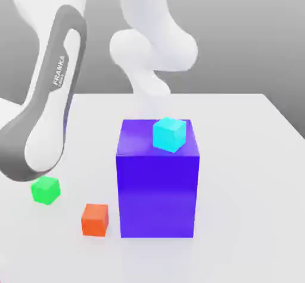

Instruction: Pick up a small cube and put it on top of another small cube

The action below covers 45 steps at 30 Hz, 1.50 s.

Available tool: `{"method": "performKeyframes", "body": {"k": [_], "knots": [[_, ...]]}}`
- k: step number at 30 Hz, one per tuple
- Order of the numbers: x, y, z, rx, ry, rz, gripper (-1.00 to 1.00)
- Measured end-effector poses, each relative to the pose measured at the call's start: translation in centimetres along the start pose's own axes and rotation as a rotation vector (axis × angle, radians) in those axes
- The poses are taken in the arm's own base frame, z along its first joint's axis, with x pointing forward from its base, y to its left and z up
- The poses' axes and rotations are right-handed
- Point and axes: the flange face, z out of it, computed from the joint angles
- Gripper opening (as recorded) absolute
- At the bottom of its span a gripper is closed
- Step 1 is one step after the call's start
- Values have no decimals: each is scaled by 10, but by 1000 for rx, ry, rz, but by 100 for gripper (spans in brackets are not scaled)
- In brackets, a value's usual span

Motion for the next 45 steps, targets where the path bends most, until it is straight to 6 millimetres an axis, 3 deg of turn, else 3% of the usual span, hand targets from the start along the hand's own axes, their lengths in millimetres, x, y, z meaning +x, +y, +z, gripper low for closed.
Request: {"method": "performKeyframes", "body": {"k": [1, 2, 8, 10, 13, 20, 29, 35, 42, 43, 45], "knots": [[0, 1, 16, -1, -1, 1, 0], [0, 1, 26, -2, -1, 2, -100], [0, 2, 31, -1, -2, 2, -100], [1, 1, 14, -1, -2, 2, -100], [1, 4, -28, 0, -4, 11, -100], [7, 86, -63, 22, -36, 226, -100], [-10, 203, -86, 24, -35, 521, -100], [-40, 274, -88, 3, -7, 703, -100], [-46, 283, -29, -1, 0, 727, -100], [-47, 283, -23, -2, 0, 728, 100], [-47, 283, -23, -2, 0, 728, 100]]}}
